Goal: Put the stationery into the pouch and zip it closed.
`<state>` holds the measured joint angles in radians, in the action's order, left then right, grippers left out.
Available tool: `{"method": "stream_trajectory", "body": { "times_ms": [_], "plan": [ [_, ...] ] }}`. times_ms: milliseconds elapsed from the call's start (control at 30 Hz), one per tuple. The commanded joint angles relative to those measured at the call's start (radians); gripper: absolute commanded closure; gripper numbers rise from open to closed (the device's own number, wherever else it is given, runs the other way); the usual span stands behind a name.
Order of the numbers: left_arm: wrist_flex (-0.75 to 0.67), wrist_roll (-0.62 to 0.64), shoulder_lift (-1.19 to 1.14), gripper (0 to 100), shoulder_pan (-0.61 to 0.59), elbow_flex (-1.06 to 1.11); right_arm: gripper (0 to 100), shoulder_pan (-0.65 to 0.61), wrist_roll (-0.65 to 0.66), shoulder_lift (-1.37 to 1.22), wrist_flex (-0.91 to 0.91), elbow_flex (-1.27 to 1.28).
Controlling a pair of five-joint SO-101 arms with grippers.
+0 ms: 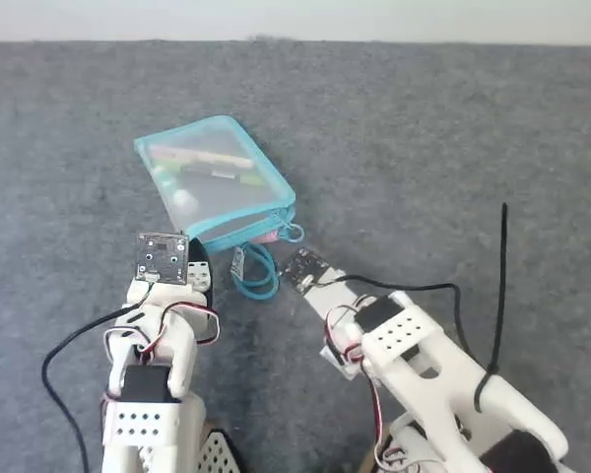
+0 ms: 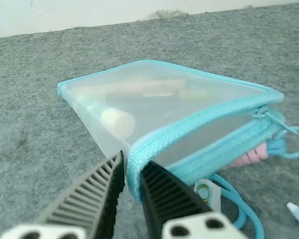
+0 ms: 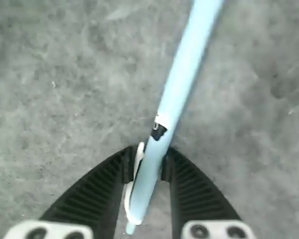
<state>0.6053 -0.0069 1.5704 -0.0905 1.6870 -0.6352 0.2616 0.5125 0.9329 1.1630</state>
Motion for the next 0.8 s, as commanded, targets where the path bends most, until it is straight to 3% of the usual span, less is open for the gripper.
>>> {"method": "stream_trajectory", "body": {
  "times_ms": [0, 300, 567, 767],
  "plan": [
    [-0.025, -0.009, 0.015, 99, 0.002, -0.018, 92.0, 0.071, 0.023, 0.033, 0.010, -0.026],
    [-0.025, -0.009, 0.015, 99, 0.002, -0.016, 96.5, 0.272, 0.107, -0.028, 0.131, -0.330],
    [-0.025, -0.009, 0.015, 99, 0.002, -0.016, 88.7, 0.278, 0.104, -0.394, 0.130, -0.585],
    [-0.025, -0.009, 0.015, 99, 0.002, -0.021, 84.7, 0.282, 0.106, -0.417, 0.136, -0.580]
  ]
}}
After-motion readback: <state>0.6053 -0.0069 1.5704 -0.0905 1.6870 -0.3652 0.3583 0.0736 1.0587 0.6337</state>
